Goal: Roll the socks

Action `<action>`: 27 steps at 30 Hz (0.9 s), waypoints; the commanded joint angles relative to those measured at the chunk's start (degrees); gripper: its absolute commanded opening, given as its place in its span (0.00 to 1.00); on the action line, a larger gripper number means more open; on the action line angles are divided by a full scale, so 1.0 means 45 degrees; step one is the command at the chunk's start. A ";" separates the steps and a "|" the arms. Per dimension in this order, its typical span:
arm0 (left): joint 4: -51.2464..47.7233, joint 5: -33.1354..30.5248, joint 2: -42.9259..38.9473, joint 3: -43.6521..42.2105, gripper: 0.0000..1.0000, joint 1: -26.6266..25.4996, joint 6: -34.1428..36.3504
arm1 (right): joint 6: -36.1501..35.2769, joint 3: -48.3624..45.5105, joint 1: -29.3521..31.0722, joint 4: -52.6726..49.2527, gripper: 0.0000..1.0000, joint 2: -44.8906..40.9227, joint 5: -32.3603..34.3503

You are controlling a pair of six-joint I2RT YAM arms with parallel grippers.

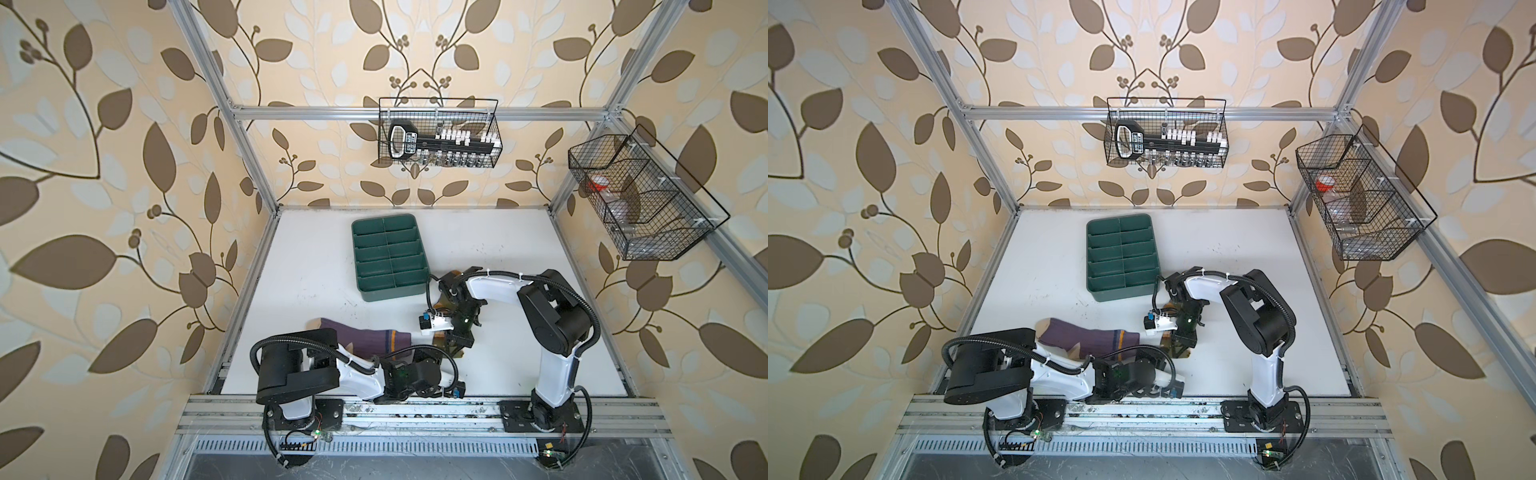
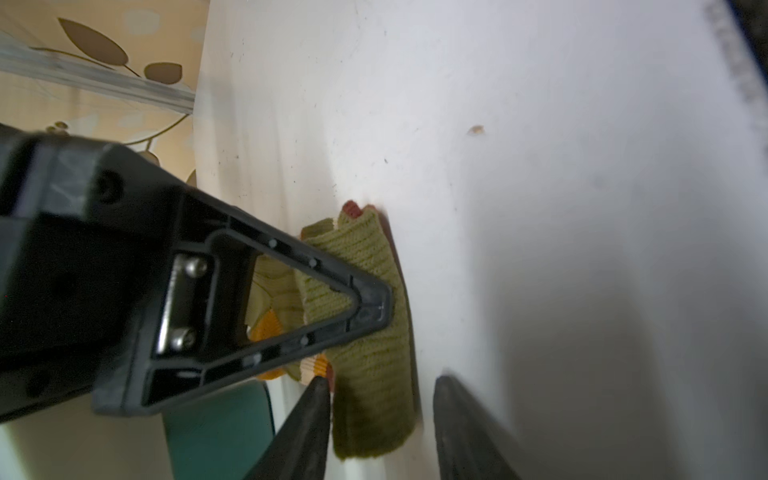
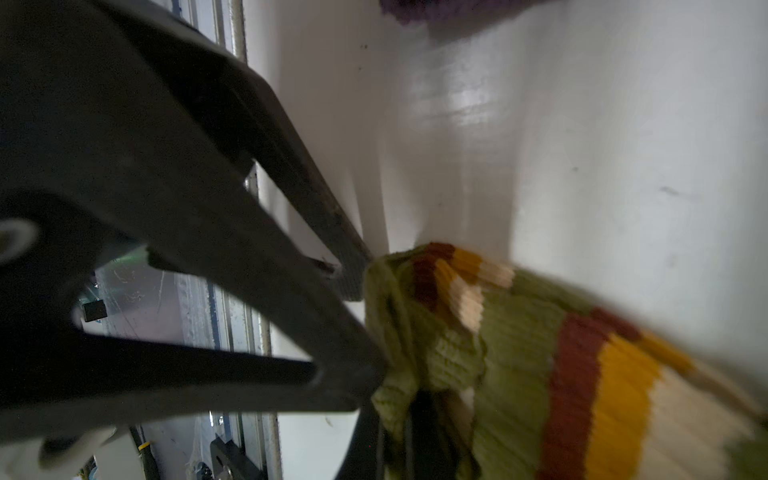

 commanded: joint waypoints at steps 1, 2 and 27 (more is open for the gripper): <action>0.0783 0.0562 0.0701 0.0392 0.37 0.0062 -0.0402 | -0.0218 -0.0617 0.0164 0.0656 0.00 0.0141 0.0562; 0.0822 0.0627 0.0875 0.0450 0.36 0.0064 -0.0474 | -0.0254 -0.0642 0.0183 0.0690 0.00 0.0099 0.0543; -0.3770 0.3597 0.0670 0.1930 0.00 0.0849 -0.3199 | 0.0522 -0.3295 -0.0566 0.3484 1.00 -0.6776 0.4411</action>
